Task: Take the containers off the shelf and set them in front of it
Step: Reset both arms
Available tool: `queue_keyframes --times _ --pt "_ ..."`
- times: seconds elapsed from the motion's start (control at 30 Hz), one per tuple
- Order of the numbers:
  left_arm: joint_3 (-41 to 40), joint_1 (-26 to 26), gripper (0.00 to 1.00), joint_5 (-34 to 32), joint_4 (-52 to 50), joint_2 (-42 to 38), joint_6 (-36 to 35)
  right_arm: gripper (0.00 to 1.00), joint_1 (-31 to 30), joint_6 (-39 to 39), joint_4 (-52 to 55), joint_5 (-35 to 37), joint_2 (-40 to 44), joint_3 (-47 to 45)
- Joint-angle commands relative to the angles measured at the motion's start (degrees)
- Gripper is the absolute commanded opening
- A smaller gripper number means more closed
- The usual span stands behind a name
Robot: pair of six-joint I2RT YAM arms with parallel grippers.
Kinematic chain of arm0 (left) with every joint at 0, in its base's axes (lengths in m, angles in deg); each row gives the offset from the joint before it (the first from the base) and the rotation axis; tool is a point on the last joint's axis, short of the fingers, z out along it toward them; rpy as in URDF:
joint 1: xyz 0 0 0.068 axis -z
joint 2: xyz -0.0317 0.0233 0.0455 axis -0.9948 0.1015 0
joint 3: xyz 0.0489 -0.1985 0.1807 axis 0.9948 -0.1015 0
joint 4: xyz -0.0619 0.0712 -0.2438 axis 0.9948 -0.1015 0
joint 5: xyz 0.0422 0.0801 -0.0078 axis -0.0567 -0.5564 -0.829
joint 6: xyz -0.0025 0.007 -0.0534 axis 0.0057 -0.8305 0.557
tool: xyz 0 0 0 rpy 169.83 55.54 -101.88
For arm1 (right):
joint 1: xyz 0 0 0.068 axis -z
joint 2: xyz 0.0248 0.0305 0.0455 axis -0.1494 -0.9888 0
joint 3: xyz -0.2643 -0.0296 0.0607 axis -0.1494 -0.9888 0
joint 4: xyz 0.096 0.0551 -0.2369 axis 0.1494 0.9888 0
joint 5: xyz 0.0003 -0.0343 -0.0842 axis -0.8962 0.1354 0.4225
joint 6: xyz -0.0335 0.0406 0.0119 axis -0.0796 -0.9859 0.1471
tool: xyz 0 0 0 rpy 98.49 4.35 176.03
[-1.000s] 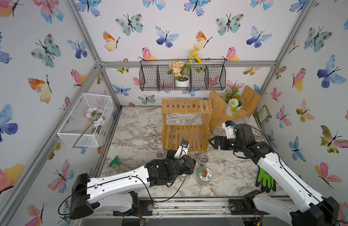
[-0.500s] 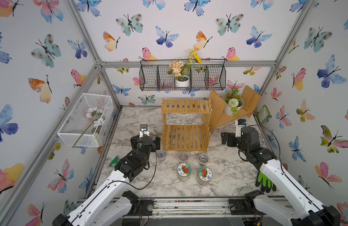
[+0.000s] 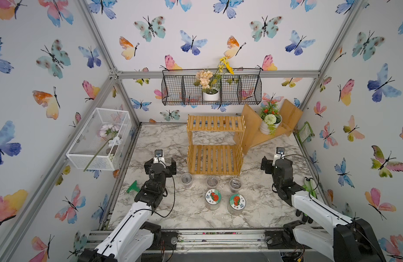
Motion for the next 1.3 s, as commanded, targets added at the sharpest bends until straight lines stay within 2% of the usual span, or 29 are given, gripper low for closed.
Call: queue_keyframes --times 0.0,0.1,0.37,0.53,0.63,0.7,0.73,0.8,0.9,1.0,1.27 --pt "-4.3 -4.9 0.99 6.8 15.1 4.5 -0.8 1.00 0.9 5.4 -18.1 2.0 -3.9 -3.4" --pt "-5.9 -7.1 0.99 10.2 19.6 8.8 0.2 1.00 1.9 5.2 -24.3 -0.2 -7.5 -5.4" --pt "-11.5 -7.5 0.99 15.1 36.0 16.5 -0.1 1.00 3.8 6.5 -37.0 -1.3 -18.6 -6.6" --pt "-9.9 -8.0 1.00 13.8 38.2 21.6 -0.7 1.00 5.2 5.9 -46.8 -2.7 -23.0 -9.9" --pt "-9.9 -8.6 0.99 10.2 42.4 26.1 0.9 1.00 6.6 4.4 -42.7 -5.2 -22.1 -8.8" --pt "-8.0 -9.8 0.99 10.4 41.2 28.6 2.1 1.00 8.5 2.8 -44.5 -7.2 -23.0 -9.8" --pt "-7.3 -11.2 0.99 13.0 39.3 28.3 2.6 1.00 8.9 2.8 -47.0 -7.6 -24.6 -10.3" --pt "-7.6 -11.5 0.99 13.4 39.7 28.1 2.6 1.00 9.1 4.0 -50.9 -8.6 -27.4 -10.0" --pt "-7.2 -11.5 0.99 13.4 39.3 28.2 2.7 1.00 9.1 2.8 -44.2 -8.8 -25.0 -8.9" --pt "-7.2 -11.4 0.99 13.4 39.4 28.3 2.7 0.98 9.1 3.6 -48.1 -8.7 -26.3 -9.6" --pt "-7.5 -10.4 0.99 11.7 39.7 28.3 2.3 0.98 9.1 3.3 -46.1 -8.6 -25.6 -9.3"
